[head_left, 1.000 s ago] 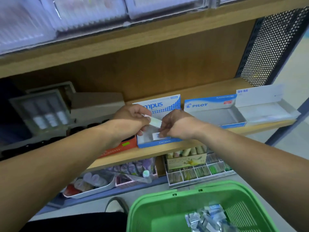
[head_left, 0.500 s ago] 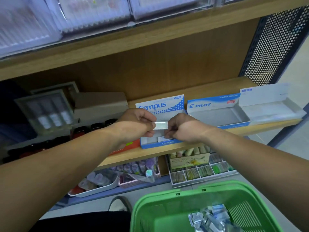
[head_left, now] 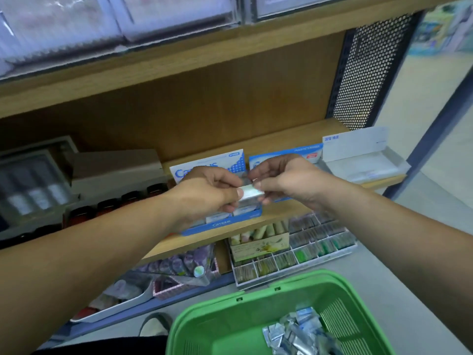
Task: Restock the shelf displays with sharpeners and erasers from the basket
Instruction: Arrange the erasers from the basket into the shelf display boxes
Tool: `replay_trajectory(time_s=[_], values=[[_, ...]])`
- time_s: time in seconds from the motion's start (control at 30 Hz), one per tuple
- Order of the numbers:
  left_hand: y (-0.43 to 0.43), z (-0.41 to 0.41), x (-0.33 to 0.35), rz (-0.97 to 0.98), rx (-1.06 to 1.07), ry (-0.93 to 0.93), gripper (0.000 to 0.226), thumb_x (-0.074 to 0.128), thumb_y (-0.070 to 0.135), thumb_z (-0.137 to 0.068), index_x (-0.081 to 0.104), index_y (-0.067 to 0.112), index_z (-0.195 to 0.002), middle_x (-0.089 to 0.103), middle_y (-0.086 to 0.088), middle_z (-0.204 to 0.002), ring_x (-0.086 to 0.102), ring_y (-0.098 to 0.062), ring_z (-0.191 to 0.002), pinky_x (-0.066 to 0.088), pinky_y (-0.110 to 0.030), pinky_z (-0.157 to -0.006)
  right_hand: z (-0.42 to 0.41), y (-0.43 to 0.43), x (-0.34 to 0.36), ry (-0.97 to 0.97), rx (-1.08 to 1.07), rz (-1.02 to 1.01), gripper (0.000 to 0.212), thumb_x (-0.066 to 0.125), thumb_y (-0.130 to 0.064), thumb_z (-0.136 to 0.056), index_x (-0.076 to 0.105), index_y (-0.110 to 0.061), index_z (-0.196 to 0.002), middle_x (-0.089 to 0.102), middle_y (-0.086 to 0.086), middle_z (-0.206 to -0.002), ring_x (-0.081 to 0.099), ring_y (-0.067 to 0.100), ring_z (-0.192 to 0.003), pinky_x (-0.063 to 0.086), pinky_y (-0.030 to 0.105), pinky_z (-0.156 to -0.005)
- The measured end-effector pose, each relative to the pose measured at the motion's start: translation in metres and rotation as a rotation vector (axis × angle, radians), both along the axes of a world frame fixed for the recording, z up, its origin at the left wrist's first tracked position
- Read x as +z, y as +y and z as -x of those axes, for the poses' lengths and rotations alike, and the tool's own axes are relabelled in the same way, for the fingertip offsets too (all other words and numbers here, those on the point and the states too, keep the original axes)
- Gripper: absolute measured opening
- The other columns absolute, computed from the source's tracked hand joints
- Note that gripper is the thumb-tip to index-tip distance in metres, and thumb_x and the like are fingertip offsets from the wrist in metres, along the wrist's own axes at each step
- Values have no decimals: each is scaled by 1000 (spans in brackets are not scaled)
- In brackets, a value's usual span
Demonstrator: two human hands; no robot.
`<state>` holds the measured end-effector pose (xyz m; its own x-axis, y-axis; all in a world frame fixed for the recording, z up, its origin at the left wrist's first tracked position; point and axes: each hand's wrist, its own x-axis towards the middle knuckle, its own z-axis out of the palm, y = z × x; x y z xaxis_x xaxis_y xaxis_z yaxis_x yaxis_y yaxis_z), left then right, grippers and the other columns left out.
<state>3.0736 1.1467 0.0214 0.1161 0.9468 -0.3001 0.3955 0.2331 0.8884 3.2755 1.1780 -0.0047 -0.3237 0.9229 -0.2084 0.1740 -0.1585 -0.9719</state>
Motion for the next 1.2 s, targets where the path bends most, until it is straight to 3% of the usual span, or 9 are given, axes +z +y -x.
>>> replay_trajectory(time_s=[0.13, 0.27, 0.47, 0.6, 0.73, 0.83, 0.97, 1.1, 1.2], values=[[8, -54, 6, -34, -152, 88, 26, 80, 16, -88, 71, 19, -112, 75, -6, -90, 70, -18, -78, 62, -34, -79, -43, -10, 2, 134, -164, -5, 22, 79, -5, -85, 68, -5, -104, 74, 18, -89, 71, 25, -69, 63, 33, -68], [22, -102, 3, -122, -326, 214, 34, 81, 27, -87, 69, 35, -117, 62, 0, -83, 61, -15, -73, 54, -40, -74, -87, -16, 2, 234, -385, 10, 30, 85, -14, -82, 64, -2, -100, 73, 18, -81, 70, 26, -64, 61, 34, -62], [58, -176, -7, -141, -265, 175, 25, 81, 12, -86, 64, 17, -103, 65, -11, -88, 66, -21, -71, 61, -40, -73, -188, -12, -25, -290, -726, -200, 13, 74, -29, -85, 69, -18, -82, 74, 4, -72, 67, 21, -61, 58, 40, -67], [90, -221, -13, -253, -181, 177, 23, 84, 18, -81, 69, 20, -98, 72, -8, -93, 64, -19, -76, 56, -34, -71, -226, -15, -52, -398, -770, -183, 19, 72, -35, -83, 69, -26, -99, 61, -6, -64, 63, 23, -71, 57, 47, -80], [104, -264, -31, -221, -126, 110, 15, 76, 4, -86, 69, 9, -99, 76, -19, -94, 68, -16, -64, 63, -33, -71, -226, -13, -72, -359, -744, -185, 39, 74, -35, -89, 63, -24, -125, 60, -9, -73, 61, 14, -75, 52, 35, -78], [114, -281, -51, -260, -111, 187, 13, 81, 11, -81, 71, 19, -85, 76, -6, -84, 71, -17, -70, 63, -30, -72, -230, -11, -78, -333, -813, -205, 47, 74, -29, -90, 57, -25, -133, 64, -5, -80, 62, 7, -79, 50, 30, -73], [124, -279, -62, -270, -102, 281, 12, 81, 17, -81, 75, 22, -90, 72, 8, -87, 69, -12, -85, 57, -22, -79, -231, -13, -85, -281, -816, -202, 49, 74, -29, -90, 54, -28, -135, 64, -6, -84, 62, 3, -81, 48, 27, -70], [129, -281, -66, -219, -111, 180, 13, 86, 17, -80, 77, 22, -87, 77, -1, -85, 71, -15, -75, 63, -35, -85, -229, -14, -91, -221, -885, -227, 39, 75, -27, -89, 57, -30, -124, 62, -9, -81, 61, 3, -75, 47, 28, -70], [124, -304, -64, -187, -146, 105, 15, 87, 14, -81, 76, 17, -92, 77, -8, -90, 70, -15, -69, 64, -33, -80, -231, -13, -93, -138, -990, -202, 33, 77, -32, -87, 56, -27, -112, 65, -6, -87, 63, 7, -80, 48, 30, -71]])
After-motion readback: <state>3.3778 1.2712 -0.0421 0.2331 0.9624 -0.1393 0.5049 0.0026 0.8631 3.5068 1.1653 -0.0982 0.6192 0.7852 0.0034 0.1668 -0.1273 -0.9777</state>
